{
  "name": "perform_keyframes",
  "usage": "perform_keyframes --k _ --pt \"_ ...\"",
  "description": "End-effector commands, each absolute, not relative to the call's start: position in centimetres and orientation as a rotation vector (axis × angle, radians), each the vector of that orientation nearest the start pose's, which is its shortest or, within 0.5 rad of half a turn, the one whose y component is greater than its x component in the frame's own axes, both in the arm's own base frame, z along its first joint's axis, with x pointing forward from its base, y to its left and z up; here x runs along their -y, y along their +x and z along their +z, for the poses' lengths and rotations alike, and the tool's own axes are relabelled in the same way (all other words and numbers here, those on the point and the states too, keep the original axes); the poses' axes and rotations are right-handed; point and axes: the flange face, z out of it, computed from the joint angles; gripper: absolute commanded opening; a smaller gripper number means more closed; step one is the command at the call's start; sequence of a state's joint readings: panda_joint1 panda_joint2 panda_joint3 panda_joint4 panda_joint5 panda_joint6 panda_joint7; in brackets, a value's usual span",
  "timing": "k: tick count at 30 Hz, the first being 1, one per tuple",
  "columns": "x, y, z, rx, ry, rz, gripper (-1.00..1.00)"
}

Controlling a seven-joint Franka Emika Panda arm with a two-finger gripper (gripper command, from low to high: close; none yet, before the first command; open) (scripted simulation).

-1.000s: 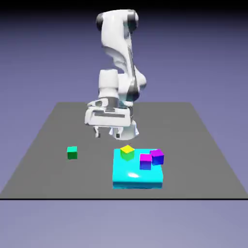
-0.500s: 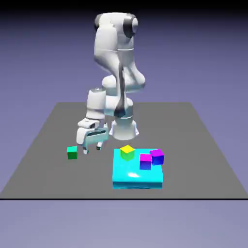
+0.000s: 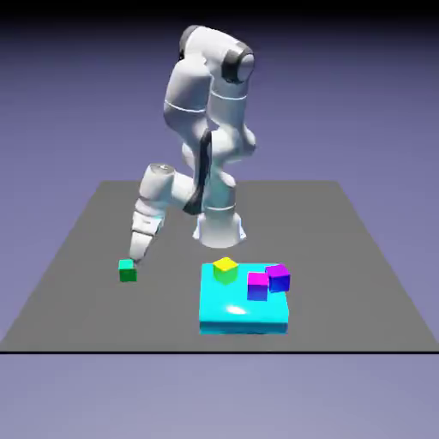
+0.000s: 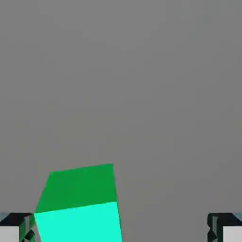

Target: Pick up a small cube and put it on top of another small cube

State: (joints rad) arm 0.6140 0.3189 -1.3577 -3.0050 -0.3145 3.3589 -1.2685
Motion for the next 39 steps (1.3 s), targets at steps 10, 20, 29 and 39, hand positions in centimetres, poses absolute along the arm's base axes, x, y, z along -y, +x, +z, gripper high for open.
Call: perform_keyframes --k 10,20,29,39 --pt "24.2 23.4 15.8 1.554 -3.16 0.256 0.0" --pt "24.4 23.2 12.4 1.533 -3.137 0.224 -1.0" --pt "23.7 23.3 17.2 1.547 -3.158 0.248 -1.0" --pt "20.3 30.3 19.2 1.356 -3.158 0.087 -1.0"
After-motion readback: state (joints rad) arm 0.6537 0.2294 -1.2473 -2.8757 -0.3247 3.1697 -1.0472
